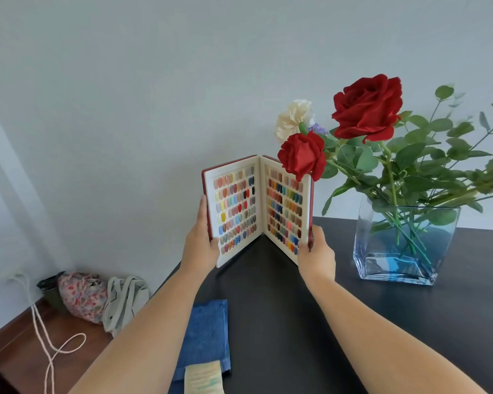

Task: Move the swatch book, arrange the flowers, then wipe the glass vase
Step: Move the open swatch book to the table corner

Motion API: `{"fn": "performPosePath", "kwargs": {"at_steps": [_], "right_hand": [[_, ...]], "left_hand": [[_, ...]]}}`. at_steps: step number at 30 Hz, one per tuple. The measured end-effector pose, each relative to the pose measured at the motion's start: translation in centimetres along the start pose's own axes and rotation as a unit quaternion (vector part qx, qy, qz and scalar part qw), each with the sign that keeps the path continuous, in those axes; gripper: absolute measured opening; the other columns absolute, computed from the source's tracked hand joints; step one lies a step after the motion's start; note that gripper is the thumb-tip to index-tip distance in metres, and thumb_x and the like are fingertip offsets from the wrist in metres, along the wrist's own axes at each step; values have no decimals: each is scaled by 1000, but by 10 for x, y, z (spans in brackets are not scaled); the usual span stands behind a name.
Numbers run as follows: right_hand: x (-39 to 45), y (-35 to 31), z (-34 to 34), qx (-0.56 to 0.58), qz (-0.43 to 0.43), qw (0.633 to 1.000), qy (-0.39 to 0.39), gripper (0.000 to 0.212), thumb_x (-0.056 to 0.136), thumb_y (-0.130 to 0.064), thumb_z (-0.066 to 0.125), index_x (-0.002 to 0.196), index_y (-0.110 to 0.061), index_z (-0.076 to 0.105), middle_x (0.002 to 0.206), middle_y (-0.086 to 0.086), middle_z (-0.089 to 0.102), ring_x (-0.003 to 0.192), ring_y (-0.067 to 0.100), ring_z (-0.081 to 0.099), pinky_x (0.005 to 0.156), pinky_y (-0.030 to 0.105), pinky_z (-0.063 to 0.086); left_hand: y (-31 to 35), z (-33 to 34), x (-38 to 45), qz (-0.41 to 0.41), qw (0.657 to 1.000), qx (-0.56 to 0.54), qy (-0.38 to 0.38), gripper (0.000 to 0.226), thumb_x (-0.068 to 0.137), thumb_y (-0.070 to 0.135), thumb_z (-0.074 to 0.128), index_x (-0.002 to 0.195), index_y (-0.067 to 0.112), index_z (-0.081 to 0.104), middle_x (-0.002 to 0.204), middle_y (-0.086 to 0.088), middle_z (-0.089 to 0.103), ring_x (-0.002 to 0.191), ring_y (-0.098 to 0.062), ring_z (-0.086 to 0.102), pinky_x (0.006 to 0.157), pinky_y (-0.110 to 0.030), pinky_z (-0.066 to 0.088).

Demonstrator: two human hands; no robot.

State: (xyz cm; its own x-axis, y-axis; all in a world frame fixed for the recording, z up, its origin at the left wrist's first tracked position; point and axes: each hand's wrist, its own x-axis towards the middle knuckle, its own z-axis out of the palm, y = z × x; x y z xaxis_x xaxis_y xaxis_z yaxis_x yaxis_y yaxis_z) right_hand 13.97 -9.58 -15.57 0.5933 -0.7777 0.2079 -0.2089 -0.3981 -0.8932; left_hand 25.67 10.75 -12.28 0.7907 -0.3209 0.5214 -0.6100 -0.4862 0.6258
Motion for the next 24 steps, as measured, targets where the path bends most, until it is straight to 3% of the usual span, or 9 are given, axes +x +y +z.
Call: {"fn": "performPosePath", "kwargs": {"at_steps": [14, 24], "right_hand": [[41, 1, 28, -42, -13, 999, 4, 39, 96, -23, 53, 130, -34, 35, 125, -1, 61, 102, 27, 66, 76, 48, 57], [76, 2, 34, -121, -8, 993, -17, 41, 94, -20, 54, 123, -32, 27, 123, 1, 60, 93, 23, 66, 63, 38, 59]], "left_hand": [[-34, 26, 43, -6, 999, 27, 16, 116, 88, 8, 68, 142, 58, -22, 147, -2, 47, 122, -26, 58, 94, -51, 51], [-42, 46, 76, 11, 1000, 14, 24, 110, 89, 15, 67, 137, 64, -20, 147, 0, 45, 119, -20, 58, 93, -46, 50]]}}
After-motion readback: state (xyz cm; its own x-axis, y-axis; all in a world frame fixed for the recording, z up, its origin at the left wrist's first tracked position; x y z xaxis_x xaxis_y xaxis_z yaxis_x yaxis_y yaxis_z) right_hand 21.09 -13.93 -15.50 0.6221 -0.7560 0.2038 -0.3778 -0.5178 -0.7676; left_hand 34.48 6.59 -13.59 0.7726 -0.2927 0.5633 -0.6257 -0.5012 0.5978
